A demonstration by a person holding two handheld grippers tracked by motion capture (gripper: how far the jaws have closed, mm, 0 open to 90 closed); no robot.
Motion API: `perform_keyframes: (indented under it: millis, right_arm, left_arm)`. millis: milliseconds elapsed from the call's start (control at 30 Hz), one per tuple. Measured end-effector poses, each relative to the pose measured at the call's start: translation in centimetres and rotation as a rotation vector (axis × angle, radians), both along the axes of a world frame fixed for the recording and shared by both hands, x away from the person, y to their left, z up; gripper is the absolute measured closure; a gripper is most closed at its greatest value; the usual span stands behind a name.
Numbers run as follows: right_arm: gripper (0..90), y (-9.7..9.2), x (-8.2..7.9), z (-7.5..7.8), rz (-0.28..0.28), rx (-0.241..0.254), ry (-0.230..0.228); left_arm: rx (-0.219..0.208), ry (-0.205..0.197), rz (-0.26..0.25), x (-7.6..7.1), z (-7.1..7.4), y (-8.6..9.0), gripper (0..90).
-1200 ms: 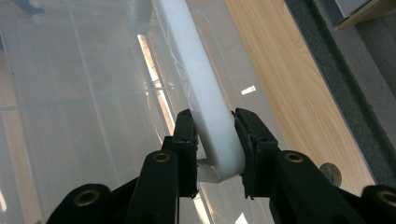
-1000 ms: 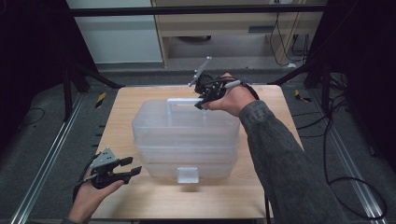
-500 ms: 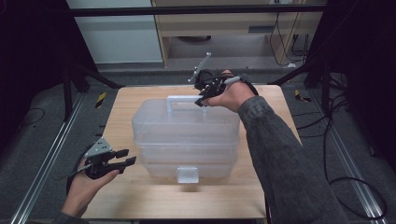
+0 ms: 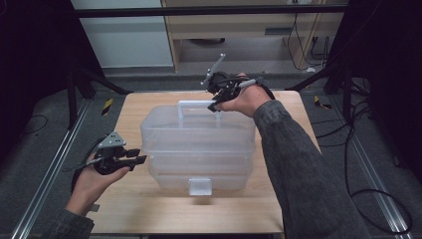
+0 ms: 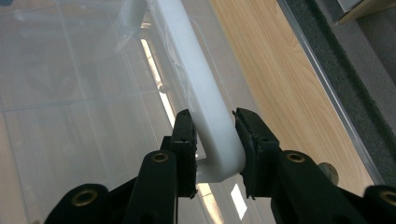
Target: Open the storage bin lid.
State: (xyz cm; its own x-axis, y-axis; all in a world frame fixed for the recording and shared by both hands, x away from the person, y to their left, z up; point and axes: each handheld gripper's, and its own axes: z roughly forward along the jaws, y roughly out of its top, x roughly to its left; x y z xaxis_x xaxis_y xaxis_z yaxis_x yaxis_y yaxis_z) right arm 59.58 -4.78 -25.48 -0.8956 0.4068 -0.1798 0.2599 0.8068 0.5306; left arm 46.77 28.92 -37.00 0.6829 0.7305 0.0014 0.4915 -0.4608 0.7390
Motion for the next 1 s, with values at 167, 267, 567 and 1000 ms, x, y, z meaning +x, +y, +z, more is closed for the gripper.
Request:
perform_keyframes:
  millis: [167, 267, 567, 1000]
  right_arm:
    - [69.7, 0.0, 0.3, 0.1, -0.004, -0.001, 0.007]
    - [69.5, 0.0, 0.5, 0.2, -0.007, -0.002, 0.011]
    - [69.3, 0.0, 1.0, 0.3, -0.013, -0.002, 0.02]
    - [69.2, 0.0, 1.2, 0.4, -0.015, -0.005, 0.023]
  left_arm:
    - [-0.014, -0.003, 0.009, 0.4, 0.1, -0.4, 62.3]
    - [-0.017, -0.001, 0.013, 0.5, 0.0, -0.5, 63.3]
    - [-0.033, -0.019, 0.025, 0.8, 0.7, -0.9, 66.3]
    - [-0.039, -0.032, 0.024, 1.0, 1.0, -1.5, 66.6]
